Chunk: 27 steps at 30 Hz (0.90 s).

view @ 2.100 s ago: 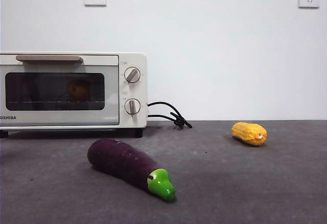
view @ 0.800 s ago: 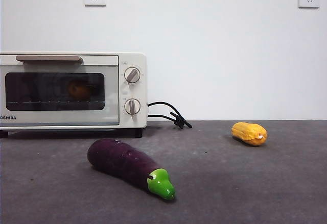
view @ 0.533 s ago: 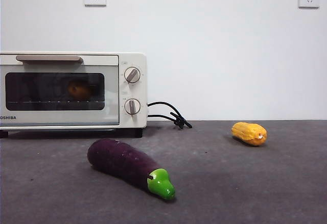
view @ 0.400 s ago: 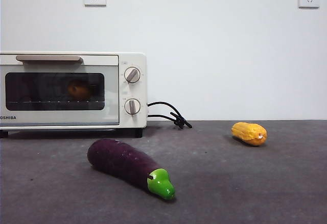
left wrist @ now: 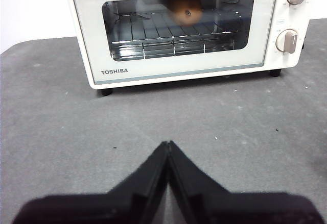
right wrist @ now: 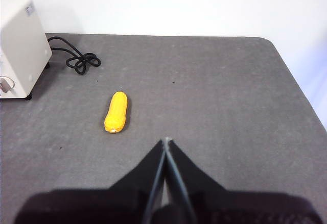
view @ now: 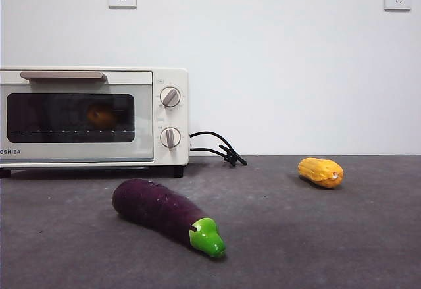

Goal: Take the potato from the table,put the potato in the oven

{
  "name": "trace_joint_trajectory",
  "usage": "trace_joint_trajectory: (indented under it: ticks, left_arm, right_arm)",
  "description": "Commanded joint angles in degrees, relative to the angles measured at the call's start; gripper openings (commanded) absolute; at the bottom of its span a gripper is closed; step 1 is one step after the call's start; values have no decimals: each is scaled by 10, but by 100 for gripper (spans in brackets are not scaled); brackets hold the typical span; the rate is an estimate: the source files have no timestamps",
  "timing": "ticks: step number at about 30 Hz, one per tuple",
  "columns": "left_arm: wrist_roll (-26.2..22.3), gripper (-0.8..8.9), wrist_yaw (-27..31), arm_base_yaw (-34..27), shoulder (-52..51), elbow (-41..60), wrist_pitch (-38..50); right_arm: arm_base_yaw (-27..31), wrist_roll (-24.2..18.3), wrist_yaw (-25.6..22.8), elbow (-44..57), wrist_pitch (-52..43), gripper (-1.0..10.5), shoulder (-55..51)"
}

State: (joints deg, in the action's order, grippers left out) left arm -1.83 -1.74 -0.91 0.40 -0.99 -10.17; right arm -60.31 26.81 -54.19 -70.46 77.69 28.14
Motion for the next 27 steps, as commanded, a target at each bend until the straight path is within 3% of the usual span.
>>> trace_joint_trajectory:
  ticks: [1,4,6,7,11,14,18,21,24,27]
  left_arm:
    - [6,-4,-2,1,0,6,7]
    - [6,-4,-2,1,0,6,7]
    - [6,-4,-2,1,0,6,7]
    - [6,-4,-2,1,0,6,7]
    - [6,-4,-2,1,1,6,7]
    - [6,-4,-2,1,2,6,7]
    - [6,-4,-2,1,2,6,7]
    - [6,-4,-2,1,2,6,7]
    - [6,-4,-2,1,3,6,7]
    - [6,-4,-2,1,4,6,7]
  right_arm:
    - [13,6,-3,4,11,1,-4]
    - [60,4,-3,4,11,2,-4]
    - [115,-37,-24,4,9,2,-4]
    - [142,-37,-22,4,9,2,-4]
    - [246,-36,29,7,-57,2,-14]
    - [318,-91,132,29,-183,2,-27]
    - [420,-208,394,106,-376,2,-48]
    - [479,-253,549,181,-474,2,-63]
    - [516,-276,636,264,-541,2,-78]
    - [530,-289,631,349,-604,2,-100]
